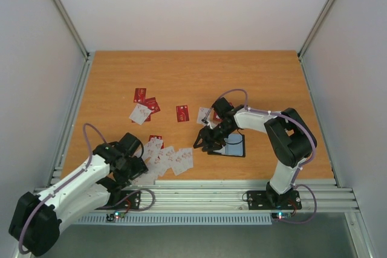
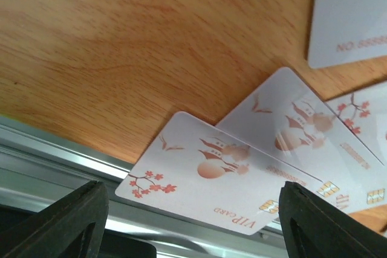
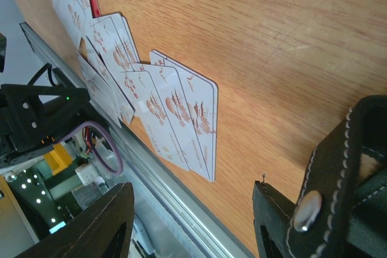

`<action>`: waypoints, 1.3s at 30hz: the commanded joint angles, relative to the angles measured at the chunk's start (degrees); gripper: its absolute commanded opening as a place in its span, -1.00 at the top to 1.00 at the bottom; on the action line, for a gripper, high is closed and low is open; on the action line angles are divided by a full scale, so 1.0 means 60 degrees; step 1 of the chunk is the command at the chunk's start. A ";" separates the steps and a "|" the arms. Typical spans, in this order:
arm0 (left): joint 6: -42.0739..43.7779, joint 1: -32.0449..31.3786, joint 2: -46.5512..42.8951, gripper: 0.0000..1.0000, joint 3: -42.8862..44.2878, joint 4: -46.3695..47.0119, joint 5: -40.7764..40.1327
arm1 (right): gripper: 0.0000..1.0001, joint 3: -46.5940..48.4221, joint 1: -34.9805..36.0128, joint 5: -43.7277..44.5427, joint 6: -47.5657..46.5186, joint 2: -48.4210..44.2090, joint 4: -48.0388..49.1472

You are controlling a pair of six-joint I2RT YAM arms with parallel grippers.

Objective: Put the credit cards into the card holder

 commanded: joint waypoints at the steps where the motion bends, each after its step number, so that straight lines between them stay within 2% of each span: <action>1: -0.0593 0.0049 0.0180 -0.56 -0.0135 -0.0453 -0.0479 | -0.10 -0.0040 0.0055 -0.0204 -0.0041 -0.0249 -0.0057; 4: -0.0599 0.0047 0.0620 -0.56 -0.0009 -0.0447 -0.0555 | -0.09 -0.0001 0.0058 -0.0191 -0.0043 -0.0200 -0.0055; 17: -0.0600 -0.0303 0.2320 -0.52 -0.0494 0.2266 0.0146 | -0.09 -0.0036 0.0061 -0.0117 -0.0141 -0.0245 -0.0213; 26: -0.0811 -0.0844 0.2524 -0.44 -0.0402 0.2717 0.0165 | -0.08 -0.0197 0.0059 -0.0097 -0.0146 -0.0307 -0.0144; 33: -0.0982 -0.1181 0.2833 -0.51 -0.0586 0.3081 0.0242 | -0.09 -0.0235 0.0058 -0.0102 -0.0145 -0.0319 -0.0099; 39: -0.1374 -0.1478 0.2343 -0.55 -0.1105 0.3455 0.0092 | -0.08 -0.0341 0.0052 -0.0072 -0.0131 -0.0344 -0.0068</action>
